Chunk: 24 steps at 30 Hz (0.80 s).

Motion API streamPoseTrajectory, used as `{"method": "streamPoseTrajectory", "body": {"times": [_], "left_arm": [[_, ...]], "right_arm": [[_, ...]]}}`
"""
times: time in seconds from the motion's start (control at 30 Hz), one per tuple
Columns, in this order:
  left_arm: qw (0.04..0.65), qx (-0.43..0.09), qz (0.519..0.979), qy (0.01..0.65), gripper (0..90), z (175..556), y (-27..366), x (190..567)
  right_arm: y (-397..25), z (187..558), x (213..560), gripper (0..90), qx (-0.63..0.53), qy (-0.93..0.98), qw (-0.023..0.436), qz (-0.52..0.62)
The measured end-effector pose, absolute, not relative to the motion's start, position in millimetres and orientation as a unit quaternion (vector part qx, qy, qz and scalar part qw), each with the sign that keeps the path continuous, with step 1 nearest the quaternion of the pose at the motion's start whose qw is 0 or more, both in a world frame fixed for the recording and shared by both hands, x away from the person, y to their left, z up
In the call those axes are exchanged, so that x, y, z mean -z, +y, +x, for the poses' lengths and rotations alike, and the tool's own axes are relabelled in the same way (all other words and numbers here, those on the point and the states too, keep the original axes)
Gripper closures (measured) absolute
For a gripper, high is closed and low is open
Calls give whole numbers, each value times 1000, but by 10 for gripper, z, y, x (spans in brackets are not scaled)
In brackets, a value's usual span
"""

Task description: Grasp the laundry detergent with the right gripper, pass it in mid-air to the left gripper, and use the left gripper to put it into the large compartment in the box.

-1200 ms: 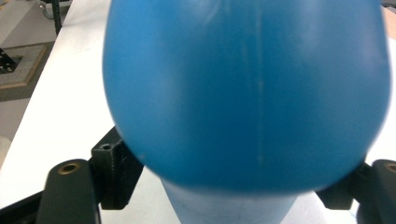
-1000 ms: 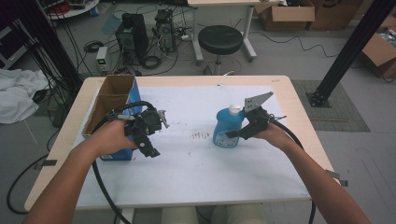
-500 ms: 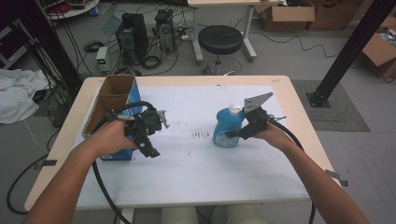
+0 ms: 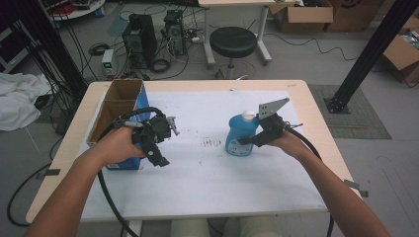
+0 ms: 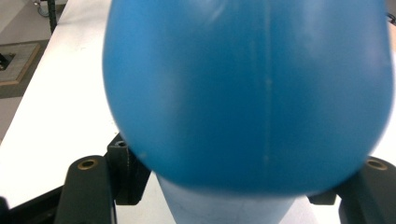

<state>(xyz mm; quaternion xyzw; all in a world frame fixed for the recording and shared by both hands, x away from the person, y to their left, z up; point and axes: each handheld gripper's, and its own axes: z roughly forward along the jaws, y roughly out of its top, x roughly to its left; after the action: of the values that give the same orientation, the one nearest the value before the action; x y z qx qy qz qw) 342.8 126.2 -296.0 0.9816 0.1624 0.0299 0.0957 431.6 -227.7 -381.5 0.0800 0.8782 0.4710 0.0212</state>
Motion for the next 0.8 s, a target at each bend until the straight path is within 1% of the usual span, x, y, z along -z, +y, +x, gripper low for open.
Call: {"method": "streamPoseTrajectory", "body": {"times": [0.23,0.27,0.3,0.33,0.37,0.67,0.73,0.8], "left_arm": [[95,-29,982,161,208,3433,1257,2964],[96,-29,982,161,209,3432,1257,2966],[96,-29,982,161,209,3432,1257,2967],[95,-28,982,161,210,3432,1256,2967],[96,-28,982,162,210,3431,1258,2968],[99,-31,981,163,212,3436,1248,2953],[103,-32,981,163,211,3435,1232,2935],[108,-33,980,161,210,3435,1212,2899]], "right_arm": [[-2278,4313,3817,344,-474,877,24,79],[-2278,4310,3817,374,-475,876,25,77],[-2278,4310,3817,374,-475,876,25,77],[-2278,4305,3816,393,-475,876,25,74],[-2275,4292,3809,421,-474,877,36,71],[-2252,4246,3783,443,-466,881,56,55],[-2235,4227,3763,444,-460,885,58,48],[-2229,4210,3745,444,-460,885,51,45]]}}
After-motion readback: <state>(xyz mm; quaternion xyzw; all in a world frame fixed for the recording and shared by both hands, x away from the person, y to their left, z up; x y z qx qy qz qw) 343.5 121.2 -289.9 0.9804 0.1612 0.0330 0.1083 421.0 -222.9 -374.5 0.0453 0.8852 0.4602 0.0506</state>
